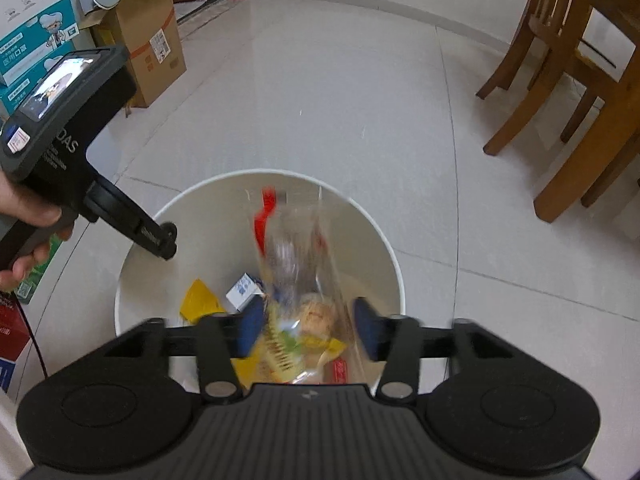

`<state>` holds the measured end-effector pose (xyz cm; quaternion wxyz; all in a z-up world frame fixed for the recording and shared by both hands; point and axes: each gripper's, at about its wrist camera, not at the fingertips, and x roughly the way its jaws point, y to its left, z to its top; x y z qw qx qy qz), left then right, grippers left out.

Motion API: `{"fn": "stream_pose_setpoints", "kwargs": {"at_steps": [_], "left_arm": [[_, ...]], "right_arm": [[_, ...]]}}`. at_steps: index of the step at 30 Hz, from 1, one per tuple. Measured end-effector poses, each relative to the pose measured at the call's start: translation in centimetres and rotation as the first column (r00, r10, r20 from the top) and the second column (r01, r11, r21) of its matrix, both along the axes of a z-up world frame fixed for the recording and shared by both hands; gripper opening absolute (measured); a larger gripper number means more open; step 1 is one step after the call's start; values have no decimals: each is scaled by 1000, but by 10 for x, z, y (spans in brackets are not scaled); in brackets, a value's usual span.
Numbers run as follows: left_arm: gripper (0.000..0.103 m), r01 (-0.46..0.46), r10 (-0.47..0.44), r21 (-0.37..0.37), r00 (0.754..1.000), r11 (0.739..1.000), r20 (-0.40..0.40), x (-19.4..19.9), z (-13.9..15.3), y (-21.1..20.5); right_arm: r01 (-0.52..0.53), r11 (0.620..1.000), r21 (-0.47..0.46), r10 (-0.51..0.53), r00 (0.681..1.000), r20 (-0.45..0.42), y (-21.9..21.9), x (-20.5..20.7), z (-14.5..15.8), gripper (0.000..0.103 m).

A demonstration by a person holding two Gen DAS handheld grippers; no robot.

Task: Collect trash
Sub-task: 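Carry the clear bag over the bin and release it with the right tool, then move the right tool down toward the crumpled bubble wrap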

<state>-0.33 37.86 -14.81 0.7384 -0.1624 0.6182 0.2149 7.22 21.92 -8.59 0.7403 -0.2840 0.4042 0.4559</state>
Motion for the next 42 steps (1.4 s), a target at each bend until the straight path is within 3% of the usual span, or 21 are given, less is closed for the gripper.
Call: {"fn": "stream_pose_setpoints", "kwargs": {"at_steps": [9,11,19,24,34,42], "left_arm": [[12,-5,5,0,1000,1000,-1,1,0,0],[12,-6,6,0,1000,1000,-2,1,0,0],[12,-3,3,5,1000,1000,-3,1,0,-1],[12,2,-2,10,1000,1000,-4,2,0,-3],[14,13,-12,25,1000,1000,-10,2,-1,-6],[14,11,-11,24,1000,1000,-10,3,-1,-6]], "right_arm": [[42,999,-1,-42,999,22,-20,3,-2,76],[61,998,1,-61,998,22,-28,5,-1,84],[137,991,-10,-136,990,42,-70,13,1,92],[239,971,-20,-238,970,43,-117,26,-8,94],[455,884,-110,-450,891,67,-225,44,-76,95],[536,817,-212,-533,842,76,-281,59,-146,95]]}}
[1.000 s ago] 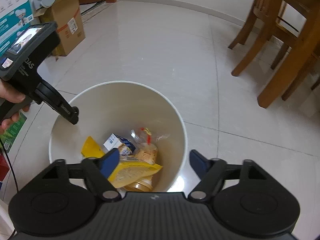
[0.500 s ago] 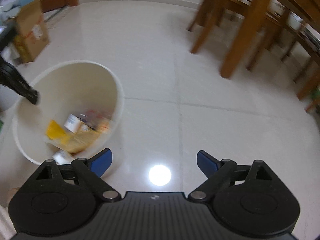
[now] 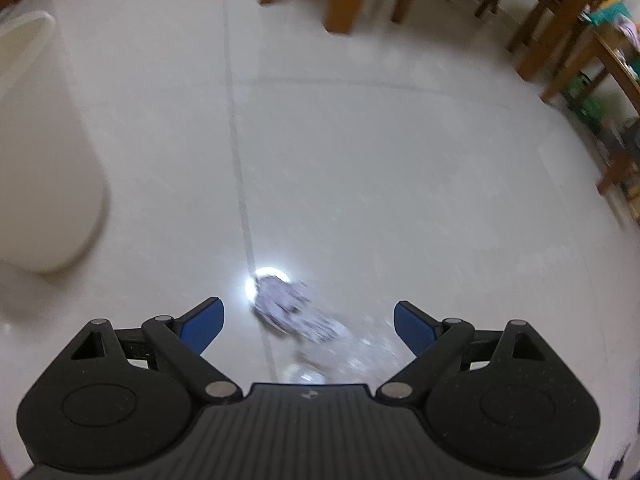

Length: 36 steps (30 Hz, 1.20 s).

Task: Collect trash
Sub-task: 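Move the right tool down toward the crumpled bubble wrap, then grasp the bubble wrap with price label using the right tool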

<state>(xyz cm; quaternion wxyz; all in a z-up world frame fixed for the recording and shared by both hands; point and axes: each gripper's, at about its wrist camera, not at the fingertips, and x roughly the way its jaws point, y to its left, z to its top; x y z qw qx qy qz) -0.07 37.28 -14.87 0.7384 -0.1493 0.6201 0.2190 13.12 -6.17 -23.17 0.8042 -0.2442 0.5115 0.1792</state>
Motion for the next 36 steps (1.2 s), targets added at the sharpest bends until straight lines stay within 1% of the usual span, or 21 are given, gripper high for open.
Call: {"fn": "stream_pose_setpoints", "kwargs": {"at_steps": [5,10,15,18,21,25,33,36], "left_arm": [[14,5,-5,-1,1000,1000,5,-2,2,-1],[16,8,-8,3,1000,1000,5,-2,1,-2],[17,15,-15,11,1000,1000,2,-2,0,-5],[17,13,-13,14,1000,1000,-2,0,0,-6],[20,15,-14,19,1000,1000,-5,1,0,-8],[21,24,-24,33,1000,999,-11,2,-1,-10],[22,26,-26,36,1000,999,-11,2,-1,-11],[22,30,-30,39,999,999,-12,2,-2,-11]], "right_arm": [[34,999,12,-33,997,-68,-26,13,-43,95],[57,998,-19,-59,992,-114,-38,23,-87,95],[71,997,-17,-73,987,-141,-49,33,-118,95],[70,997,-17,-71,987,-145,-50,38,-131,96],[63,998,-13,-64,988,-140,-50,40,-138,98],[69,997,-25,-72,991,-115,-49,45,-142,98],[99,993,-60,-104,991,-83,-52,58,-150,98],[115,991,-68,-120,990,-79,-54,60,-151,94]]}}
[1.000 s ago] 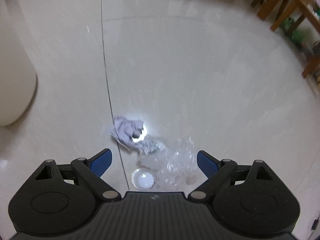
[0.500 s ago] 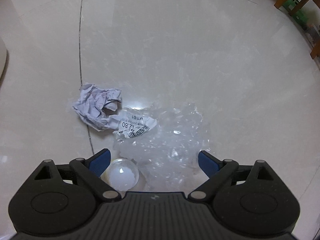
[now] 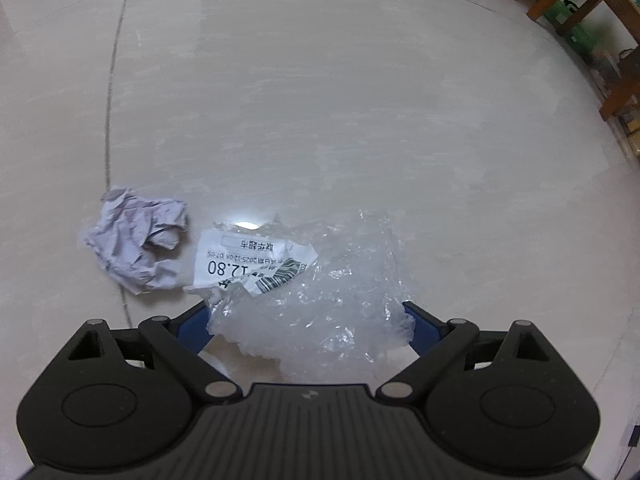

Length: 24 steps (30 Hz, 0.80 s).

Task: Collect trash
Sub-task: 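Grasp the bubble wrap with price label using the right tool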

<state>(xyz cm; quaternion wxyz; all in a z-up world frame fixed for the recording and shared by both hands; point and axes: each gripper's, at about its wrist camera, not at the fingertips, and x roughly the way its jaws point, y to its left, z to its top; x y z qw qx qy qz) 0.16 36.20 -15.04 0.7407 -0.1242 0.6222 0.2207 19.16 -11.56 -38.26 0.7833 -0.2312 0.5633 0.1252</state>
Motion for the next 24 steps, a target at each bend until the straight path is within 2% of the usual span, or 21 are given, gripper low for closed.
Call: {"fn": "stream_pose_setpoints", "kwargs": {"at_steps": [11,16,19,24], "left_arm": [[22,0,0,5,1000,1000,-3,1,0,0],[22,8,-7,11,1000,1000,-3,1,0,-1],[22,15,-15,20,1000,1000,-5,1,-1,-3],[22,26,-26,33,1000,999,0,0,-1,-4]], "right_arm": [[28,1000,-2,-28,1000,2,-3,5,1,72],[25,1000,4,-25,1000,6,0,5,12,69],[34,998,44,-34,999,0,6,5,30,69],[-42,991,129,42,999,2,33,-7,78,69]]}}
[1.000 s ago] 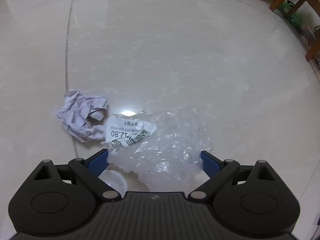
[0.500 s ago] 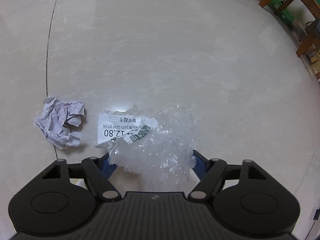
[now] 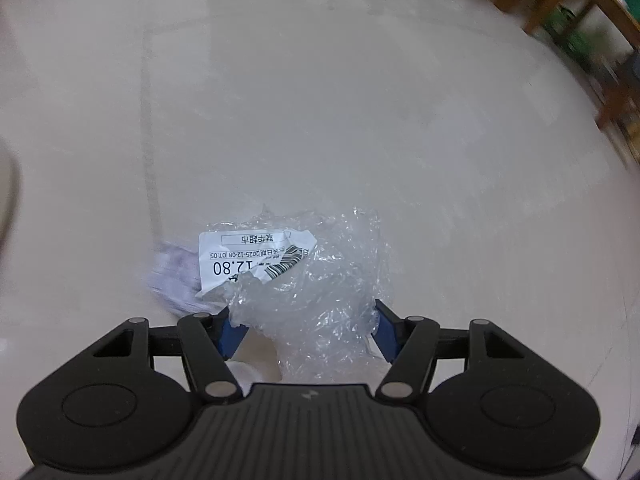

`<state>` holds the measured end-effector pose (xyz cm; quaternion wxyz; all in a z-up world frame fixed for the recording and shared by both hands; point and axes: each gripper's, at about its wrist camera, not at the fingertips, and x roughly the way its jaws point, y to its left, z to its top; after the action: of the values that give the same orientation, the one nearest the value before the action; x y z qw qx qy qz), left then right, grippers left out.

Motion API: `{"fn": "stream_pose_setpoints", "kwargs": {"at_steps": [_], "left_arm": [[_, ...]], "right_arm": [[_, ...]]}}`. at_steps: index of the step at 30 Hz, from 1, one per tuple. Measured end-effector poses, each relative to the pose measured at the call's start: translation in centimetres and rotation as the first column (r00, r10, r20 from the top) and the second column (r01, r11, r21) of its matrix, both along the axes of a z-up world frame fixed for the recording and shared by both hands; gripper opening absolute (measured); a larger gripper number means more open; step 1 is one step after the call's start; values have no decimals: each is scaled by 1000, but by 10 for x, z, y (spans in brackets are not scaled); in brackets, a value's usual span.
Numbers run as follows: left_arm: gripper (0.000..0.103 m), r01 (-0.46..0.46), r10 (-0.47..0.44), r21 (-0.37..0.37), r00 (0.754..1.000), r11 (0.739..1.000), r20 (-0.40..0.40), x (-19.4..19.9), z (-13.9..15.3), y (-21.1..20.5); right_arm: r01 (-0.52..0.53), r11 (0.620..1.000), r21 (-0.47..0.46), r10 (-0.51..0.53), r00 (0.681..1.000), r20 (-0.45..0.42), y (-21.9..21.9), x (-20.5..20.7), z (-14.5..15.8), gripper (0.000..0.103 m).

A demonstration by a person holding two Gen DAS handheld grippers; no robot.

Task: Collect trash
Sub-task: 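Grasp the bubble wrap with price label using the right tool, then carry the bubble wrap over the bin and release it with the right tool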

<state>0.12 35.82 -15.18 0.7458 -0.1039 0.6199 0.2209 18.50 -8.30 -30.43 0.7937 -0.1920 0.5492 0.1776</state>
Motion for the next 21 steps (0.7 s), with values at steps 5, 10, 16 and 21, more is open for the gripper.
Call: {"fn": "stream_pose_setpoints", "kwargs": {"at_steps": [5,10,16,21], "left_arm": [[22,-1,1,0,1000,1000,2,1,-1,1],[21,-11,11,1,1000,1000,7,0,0,2],[21,-9,10,-9,1000,1000,13,0,1,2],[21,-31,32,-34,999,999,24,-1,2,7]], "right_arm": [[-110,990,92,108,994,19,40,-19,63,69],[-233,958,166,229,973,40,86,-36,128,69],[-373,901,223,360,928,94,149,-57,201,69],[-483,842,239,465,876,132,210,-70,243,69]]}}
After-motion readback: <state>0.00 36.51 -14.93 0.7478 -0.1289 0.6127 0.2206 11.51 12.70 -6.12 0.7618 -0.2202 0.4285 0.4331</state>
